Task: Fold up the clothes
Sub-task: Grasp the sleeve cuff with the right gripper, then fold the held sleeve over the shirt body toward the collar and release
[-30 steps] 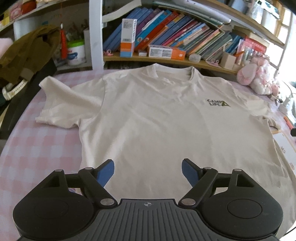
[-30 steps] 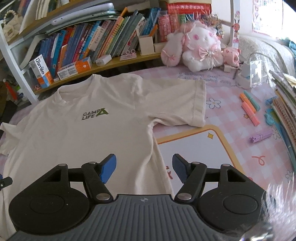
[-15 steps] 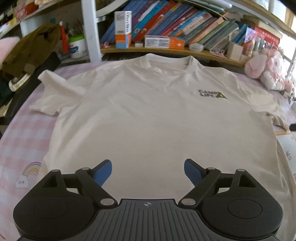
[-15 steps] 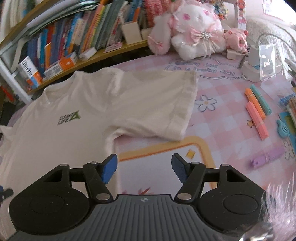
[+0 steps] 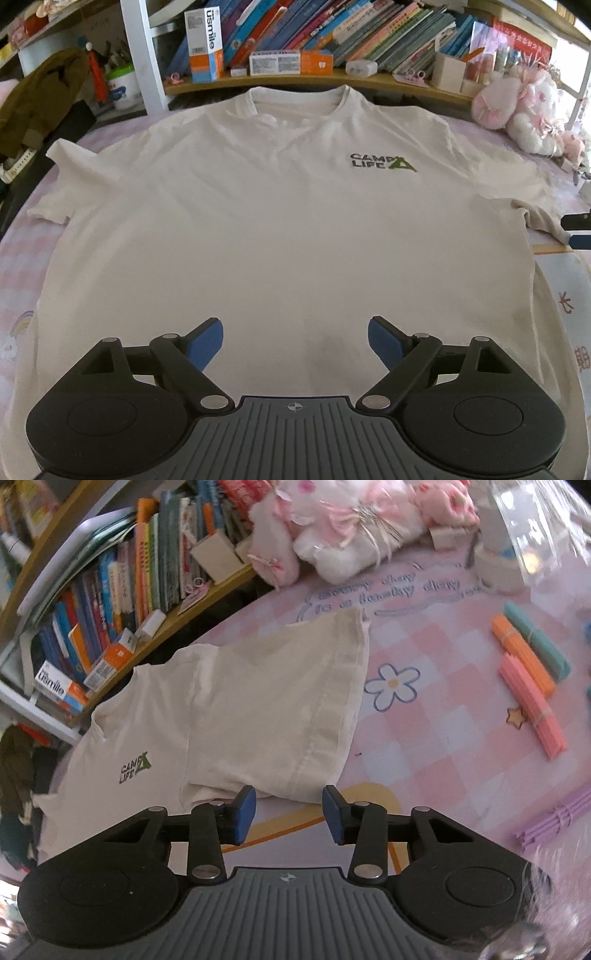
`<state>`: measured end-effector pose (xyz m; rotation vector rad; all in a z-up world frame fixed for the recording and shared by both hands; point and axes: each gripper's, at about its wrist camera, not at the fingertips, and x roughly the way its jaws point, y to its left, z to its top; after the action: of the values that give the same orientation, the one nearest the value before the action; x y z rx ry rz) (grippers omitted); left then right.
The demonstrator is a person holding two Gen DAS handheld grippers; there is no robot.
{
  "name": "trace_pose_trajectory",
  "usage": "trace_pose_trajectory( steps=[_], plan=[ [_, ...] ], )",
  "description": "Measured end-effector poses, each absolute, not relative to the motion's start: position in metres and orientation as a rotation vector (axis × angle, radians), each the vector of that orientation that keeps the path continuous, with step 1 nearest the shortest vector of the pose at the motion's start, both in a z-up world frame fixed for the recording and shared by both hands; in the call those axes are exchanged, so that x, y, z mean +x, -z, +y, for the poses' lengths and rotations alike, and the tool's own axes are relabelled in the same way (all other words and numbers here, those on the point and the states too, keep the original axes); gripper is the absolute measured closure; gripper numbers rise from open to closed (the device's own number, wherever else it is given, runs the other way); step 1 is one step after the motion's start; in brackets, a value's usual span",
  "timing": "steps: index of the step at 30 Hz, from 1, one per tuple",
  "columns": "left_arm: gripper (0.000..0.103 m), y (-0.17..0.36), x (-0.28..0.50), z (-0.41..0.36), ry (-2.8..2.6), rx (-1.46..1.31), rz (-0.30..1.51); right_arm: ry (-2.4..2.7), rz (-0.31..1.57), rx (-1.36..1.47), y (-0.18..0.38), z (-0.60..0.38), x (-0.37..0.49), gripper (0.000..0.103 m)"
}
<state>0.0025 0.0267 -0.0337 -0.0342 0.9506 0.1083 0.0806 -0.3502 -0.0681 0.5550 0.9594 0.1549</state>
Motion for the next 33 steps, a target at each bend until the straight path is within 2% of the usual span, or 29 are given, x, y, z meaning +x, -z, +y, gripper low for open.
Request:
trace_pose_trajectory(
  steps=[11,23,33],
  plan=[
    [0.014,0.048,-0.001,0.028,-0.138,-0.054,0.994,-0.090,0.937,0.687,0.074,-0.367,0.081,0.071],
    [0.003,0.055,-0.003,0.028,-0.137,-0.054,0.964,-0.067,0.925,0.761,0.083,-0.379,0.087,0.072],
    [0.001,0.057,-0.004,0.030,-0.120,-0.046,0.956,-0.083,0.873,0.838,0.091,-0.379,0.123,0.073]
  ],
)
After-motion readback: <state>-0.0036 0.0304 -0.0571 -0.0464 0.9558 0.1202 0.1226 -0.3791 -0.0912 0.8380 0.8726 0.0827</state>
